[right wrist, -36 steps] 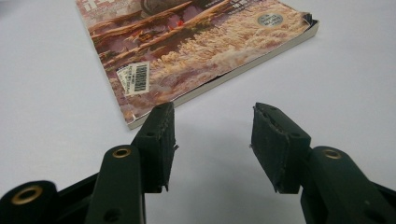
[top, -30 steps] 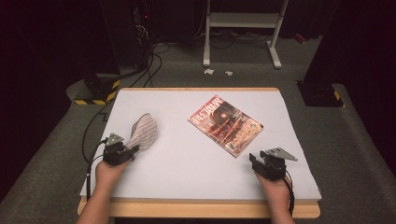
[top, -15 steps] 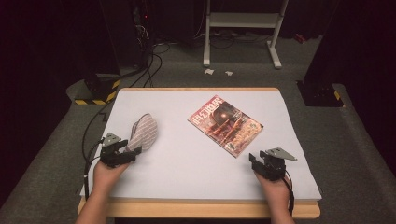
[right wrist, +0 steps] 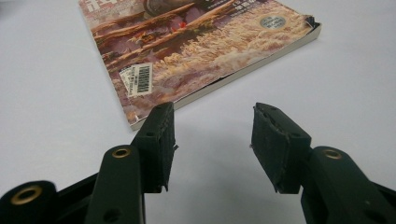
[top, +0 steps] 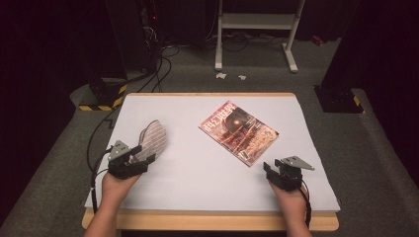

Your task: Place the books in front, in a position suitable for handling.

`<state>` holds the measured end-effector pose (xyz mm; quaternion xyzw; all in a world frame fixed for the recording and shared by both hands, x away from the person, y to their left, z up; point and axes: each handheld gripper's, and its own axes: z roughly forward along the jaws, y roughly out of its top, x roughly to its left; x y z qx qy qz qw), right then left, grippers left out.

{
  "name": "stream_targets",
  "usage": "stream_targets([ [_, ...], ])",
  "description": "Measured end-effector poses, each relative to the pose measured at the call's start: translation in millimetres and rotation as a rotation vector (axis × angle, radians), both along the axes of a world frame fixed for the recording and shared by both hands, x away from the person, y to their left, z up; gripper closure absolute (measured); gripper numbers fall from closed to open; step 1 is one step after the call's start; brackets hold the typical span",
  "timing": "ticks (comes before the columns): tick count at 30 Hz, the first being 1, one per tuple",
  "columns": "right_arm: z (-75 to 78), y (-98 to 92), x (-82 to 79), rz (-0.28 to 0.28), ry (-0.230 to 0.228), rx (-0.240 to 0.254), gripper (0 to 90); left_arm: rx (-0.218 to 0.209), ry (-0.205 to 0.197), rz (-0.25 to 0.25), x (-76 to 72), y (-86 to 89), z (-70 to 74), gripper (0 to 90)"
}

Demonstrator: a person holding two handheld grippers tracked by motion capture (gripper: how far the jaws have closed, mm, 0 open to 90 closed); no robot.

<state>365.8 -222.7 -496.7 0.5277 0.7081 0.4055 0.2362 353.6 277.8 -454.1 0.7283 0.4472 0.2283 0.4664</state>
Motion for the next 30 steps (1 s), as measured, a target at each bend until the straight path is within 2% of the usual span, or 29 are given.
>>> stream_targets([
  [2,0.6,1.3,0.9,0.008,-0.004,-0.007,48.5,-0.006,0.005,-0.016,-0.4,-6.7,-1.6,32.6],
  [3,1.3,2.3,1.2,0.011,-0.006,-0.007,48.1,0.003,0.019,-0.049,-0.6,-21.8,-6.6,32.6],
  [6,4.0,6.8,3.5,0.022,-0.013,-0.011,47.2,0.02,0.044,-0.097,2.0,-45.3,-17.9,32.4],
  [9,6.8,11.7,7.2,0.03,-0.025,-0.011,46.3,0.082,0.066,-0.138,3.9,-62.6,-28.9,31.4],
  [11,8.4,13.5,11.1,0.026,-0.025,-0.013,46.0,0.089,0.077,-0.149,3.1,-66.2,-33.4,30.6],
  [13,9.8,13.4,16.3,0.022,-0.026,-0.01,45.4,0.071,0.087,-0.155,1.7,-65.6,-35.9,30.4],
  [16,12.3,12.9,23.6,0.022,-0.028,-0.028,44.9,0.078,0.086,-0.159,0.2,-64.3,-37.7,29.0],
  [18,16.7,7.6,38.8,0.013,-0.021,-0.03,43.0,0.099,0.079,-0.154,-2.6,-62.2,-40.6,25.6],
  [21,18.5,3.7,54.3,-0.007,-0.013,-0.058,41.7,0.084,0.079,-0.158,-4.8,-58.3,-41.3,25.6],
  [22,18.5,3.7,54.3,-0.007,-0.013,-0.058,41.7,0.084,0.079,-0.158,-4.8,-58.3,-41.3,25.6],
  [23,18.6,1.5,64.7,-0.015,-0.001,-0.074,40.8,0.084,0.077,-0.152,-6.2,-57.0,-40.5,25.6],
  [26,17.8,-0.7,79.3,-0.029,0.011,-0.099,39.6,0.076,0.083,-0.151,-7.1,-57.2,-40.2,24.7],
  [28,16.8,-1.4,83.7,-0.032,0.009,-0.101,39.6,0.073,0.086,-0.152,-7.4,-58.2,-40.3,24.8],
  [30,12.7,-3.8,97.8,-0.039,0.025,-0.124,39.2,0.071,0.092,-0.151,-6.9,-59.5,-41.2,24.9],
])
